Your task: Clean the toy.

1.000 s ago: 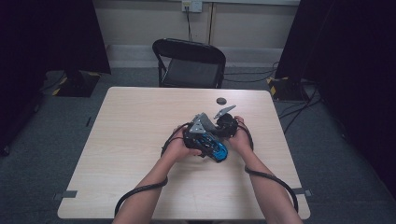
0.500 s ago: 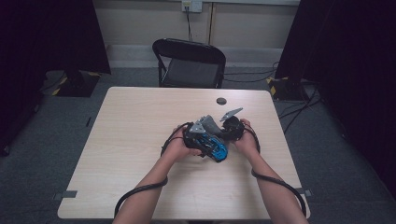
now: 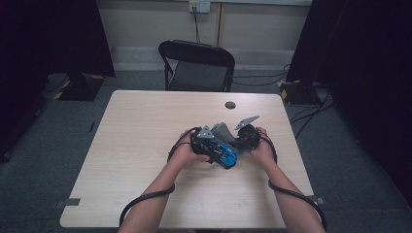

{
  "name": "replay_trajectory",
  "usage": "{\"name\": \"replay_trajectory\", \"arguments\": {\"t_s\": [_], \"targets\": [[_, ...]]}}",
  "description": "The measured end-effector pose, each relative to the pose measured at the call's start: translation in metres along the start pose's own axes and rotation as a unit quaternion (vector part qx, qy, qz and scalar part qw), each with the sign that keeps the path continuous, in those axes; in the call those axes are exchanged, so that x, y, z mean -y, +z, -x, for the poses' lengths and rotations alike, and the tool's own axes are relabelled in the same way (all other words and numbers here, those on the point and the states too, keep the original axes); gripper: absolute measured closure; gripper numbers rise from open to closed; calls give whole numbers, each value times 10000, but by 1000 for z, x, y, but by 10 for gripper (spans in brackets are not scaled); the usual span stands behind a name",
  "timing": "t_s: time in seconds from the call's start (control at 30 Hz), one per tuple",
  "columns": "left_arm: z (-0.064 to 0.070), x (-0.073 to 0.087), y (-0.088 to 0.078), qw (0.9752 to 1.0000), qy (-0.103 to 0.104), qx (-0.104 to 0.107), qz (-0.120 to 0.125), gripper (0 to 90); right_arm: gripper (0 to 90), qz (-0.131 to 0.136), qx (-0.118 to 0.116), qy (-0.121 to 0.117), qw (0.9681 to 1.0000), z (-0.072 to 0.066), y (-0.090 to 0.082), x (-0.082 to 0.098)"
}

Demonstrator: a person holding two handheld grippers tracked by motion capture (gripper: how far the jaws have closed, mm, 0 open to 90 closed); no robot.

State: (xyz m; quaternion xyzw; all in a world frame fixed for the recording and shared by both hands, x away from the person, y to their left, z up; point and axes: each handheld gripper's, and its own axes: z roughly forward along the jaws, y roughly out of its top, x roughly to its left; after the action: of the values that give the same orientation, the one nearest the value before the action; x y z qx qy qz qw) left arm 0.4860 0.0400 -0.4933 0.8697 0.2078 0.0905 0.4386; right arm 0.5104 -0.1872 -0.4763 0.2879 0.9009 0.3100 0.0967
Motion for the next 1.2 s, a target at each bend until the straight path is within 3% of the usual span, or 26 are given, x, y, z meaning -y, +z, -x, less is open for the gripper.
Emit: {"name": "replay_trajectory", "arguments": {"t_s": [1.2], "targets": [[0, 1, 0, 10000, 23, -3, 36, 82, 772, 142, 16, 212, 9997, -11, -34, 44]]}}
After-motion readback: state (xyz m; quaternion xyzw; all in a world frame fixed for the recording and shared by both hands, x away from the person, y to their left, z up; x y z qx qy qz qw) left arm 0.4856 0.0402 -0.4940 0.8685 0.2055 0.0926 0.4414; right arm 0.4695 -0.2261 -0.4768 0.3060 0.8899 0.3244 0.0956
